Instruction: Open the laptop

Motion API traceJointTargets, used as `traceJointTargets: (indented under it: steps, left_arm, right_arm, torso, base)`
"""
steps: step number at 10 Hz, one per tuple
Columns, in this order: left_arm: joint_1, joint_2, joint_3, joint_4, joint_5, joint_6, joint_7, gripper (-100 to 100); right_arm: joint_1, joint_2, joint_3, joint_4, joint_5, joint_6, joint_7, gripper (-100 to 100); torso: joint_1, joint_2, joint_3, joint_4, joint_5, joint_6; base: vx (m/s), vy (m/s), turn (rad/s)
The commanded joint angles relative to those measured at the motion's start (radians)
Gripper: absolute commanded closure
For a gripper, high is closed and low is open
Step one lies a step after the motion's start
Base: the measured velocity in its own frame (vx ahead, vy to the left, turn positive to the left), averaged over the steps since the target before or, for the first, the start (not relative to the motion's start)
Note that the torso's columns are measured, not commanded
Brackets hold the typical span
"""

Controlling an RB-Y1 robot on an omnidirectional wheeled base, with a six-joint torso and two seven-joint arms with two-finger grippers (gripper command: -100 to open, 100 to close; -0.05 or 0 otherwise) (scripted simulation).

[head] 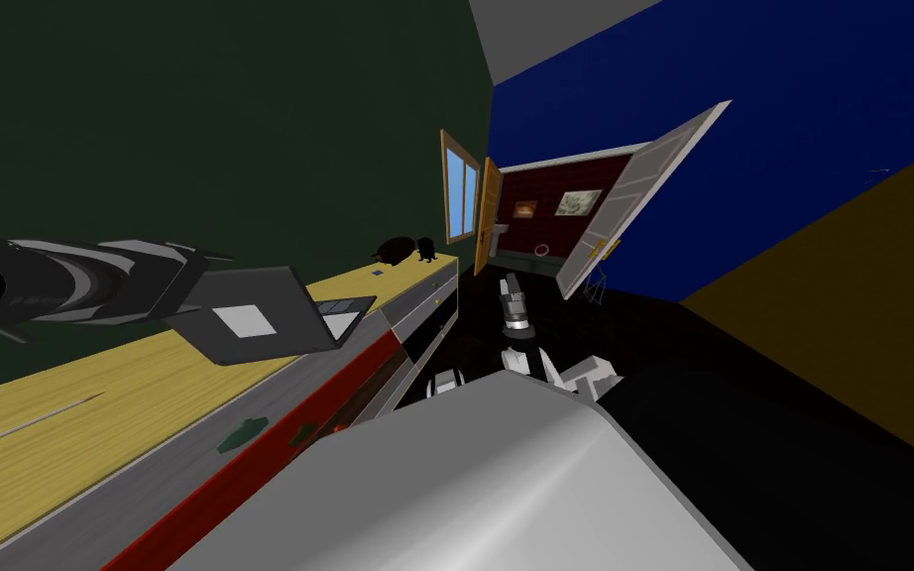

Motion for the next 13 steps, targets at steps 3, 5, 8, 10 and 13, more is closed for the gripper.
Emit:
traceJointTargets:
  steps: [3, 5, 8, 10, 13]
  left_arm:
    - [-0.034, 0.017, 0.017, 0.041, 0.101, 0.007, 0.007, -100]
    - [-0.047, 0.022, 0.023, 0.061, 0.139, 0.008, 0.009, -100]
    - [-0.069, 0.034, 0.033, 0.098, 0.203, 0.013, 0.013, -100]
    - [-0.084, 0.041, 0.041, 0.123, 0.248, 0.016, 0.016, -100]
    - [-0.102, 0.049, 0.049, 0.148, 0.300, 0.019, 0.019, -100]
  right_arm:
    - [0.000, 0.000, 0.000, 0.000, 0.000, 0.000, 0.000, 0]
    - [0.000, 0.000, 0.000, 0.000, 0.000, 0.000, 0.000, 0]
    - [0.000, 0.000, 0.000, 0.000, 0.000, 0.000, 0.000, 0]
    - [0.000, 0.000, 0.000, 0.000, 0.000, 0.000, 0.000, 0]
    - [0.000, 0.000, 0.000, 0.000, 0.000, 0.000, 0.000, 0]
  torso:
    - [0.003, 0.001, 0.001, 0.000, 0.001, 0.000]
    - [0.002, 0.001, 0.000, 0.000, 0.001, 0.000]
    - [0.001, 0.000, 0.000, 0.000, 0.001, 0.000]
    - [0.002, 0.000, 0.000, 0.000, 0.001, 0.000]
    - [0.001, 0.001, 0.001, 0.000, 0.001, 0.000]
  base:
    - [-0.042, 0.066, -0.144]
    - [-0.045, 0.060, -0.096]
    - [-0.047, 0.062, -0.121]
    - [-0.043, 0.062, -0.139]
    - [-0.052, 0.060, -0.111]
